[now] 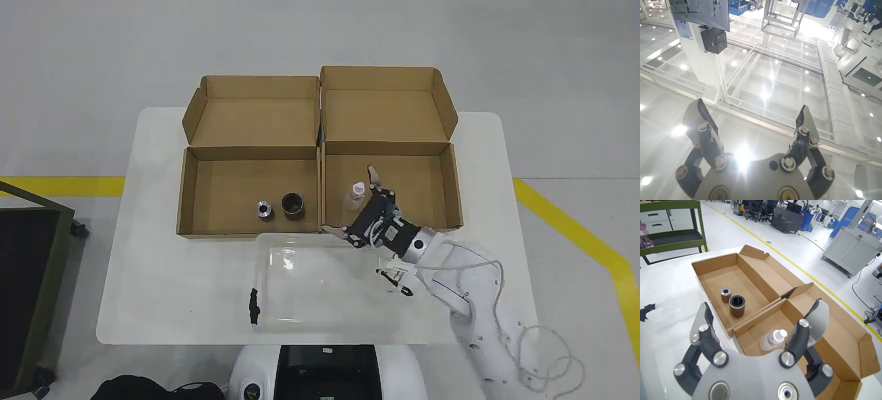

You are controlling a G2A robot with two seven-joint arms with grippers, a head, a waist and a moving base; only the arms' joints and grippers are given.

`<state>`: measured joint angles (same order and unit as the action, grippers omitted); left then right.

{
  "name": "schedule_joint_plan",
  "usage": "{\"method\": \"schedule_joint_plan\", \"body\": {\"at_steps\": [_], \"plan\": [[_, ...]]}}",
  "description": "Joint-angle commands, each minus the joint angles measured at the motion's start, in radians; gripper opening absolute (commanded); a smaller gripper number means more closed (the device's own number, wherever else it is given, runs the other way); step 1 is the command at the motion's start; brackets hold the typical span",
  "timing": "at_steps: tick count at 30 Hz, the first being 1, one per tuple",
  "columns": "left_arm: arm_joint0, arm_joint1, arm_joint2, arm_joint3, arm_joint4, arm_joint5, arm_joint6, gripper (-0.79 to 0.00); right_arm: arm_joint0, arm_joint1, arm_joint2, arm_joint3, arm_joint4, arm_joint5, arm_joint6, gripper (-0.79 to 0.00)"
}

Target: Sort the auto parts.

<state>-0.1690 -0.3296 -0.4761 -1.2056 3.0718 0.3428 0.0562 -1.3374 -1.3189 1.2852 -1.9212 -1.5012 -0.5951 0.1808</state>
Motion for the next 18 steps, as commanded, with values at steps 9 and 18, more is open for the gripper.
{"method": "schedule_joint_plan", "body": {"at_steps": [9, 18], "plan": [[0.000, 0.000, 0.000, 0.000, 0.000, 0.000, 0.000, 0.000, -0.228, 0.028, 0.148, -0.037, -0.028, 0.058, -0.179, 0.000], [0.000, 0.000, 0.000, 0.000, 0.000, 0.000, 0.000, 0.000, -0.337, 0.043, 0.257, -0.043, -0.036, 0.112, -0.309, 0.000]]}}
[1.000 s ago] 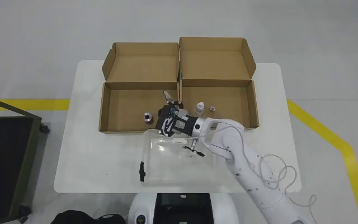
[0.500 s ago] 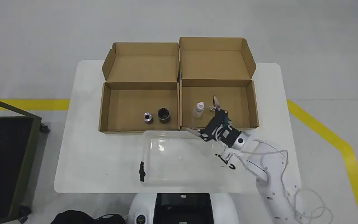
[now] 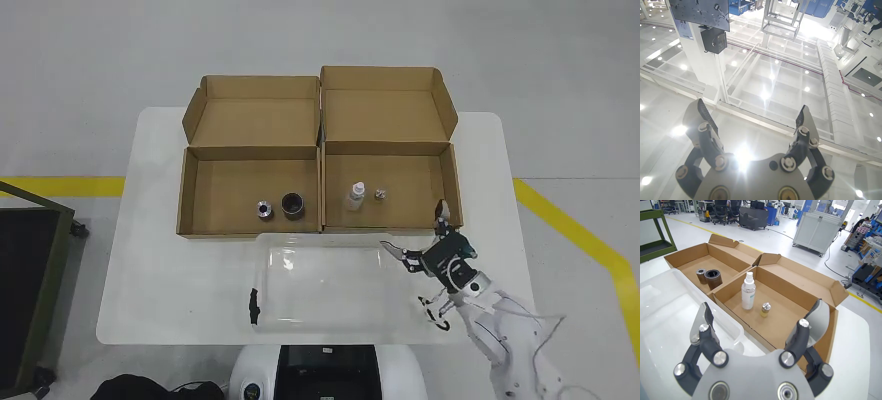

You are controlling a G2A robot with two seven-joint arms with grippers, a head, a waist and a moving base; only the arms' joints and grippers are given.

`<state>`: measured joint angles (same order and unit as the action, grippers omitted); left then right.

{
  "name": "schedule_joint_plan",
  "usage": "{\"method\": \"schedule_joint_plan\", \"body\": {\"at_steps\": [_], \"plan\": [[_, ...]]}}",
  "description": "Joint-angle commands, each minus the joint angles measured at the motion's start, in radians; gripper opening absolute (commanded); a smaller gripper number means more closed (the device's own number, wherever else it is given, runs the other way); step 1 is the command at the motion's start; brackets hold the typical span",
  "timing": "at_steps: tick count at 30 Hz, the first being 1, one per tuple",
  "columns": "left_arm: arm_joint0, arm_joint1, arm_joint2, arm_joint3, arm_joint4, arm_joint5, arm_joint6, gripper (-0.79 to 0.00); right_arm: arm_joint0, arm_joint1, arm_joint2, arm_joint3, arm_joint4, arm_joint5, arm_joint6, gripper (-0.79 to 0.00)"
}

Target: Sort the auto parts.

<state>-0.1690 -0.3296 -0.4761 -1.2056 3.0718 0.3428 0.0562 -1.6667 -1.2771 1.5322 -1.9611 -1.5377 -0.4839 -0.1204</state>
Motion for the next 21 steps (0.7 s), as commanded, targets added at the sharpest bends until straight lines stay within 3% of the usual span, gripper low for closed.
{"method": "schedule_joint_plan", "body": {"at_steps": [1, 21], "plan": [[0.000, 0.000, 0.000, 0.000, 0.000, 0.000, 0.000, 0.000, -0.014, 0.003, 0.020, -0.005, 0.001, -0.001, -0.014, 0.000], [0.000, 0.000, 0.000, 0.000, 0.000, 0.000, 0.000, -0.001, -0.023, 0.011, 0.052, 0.001, 0.007, -0.015, -0.039, 0.000]]}}
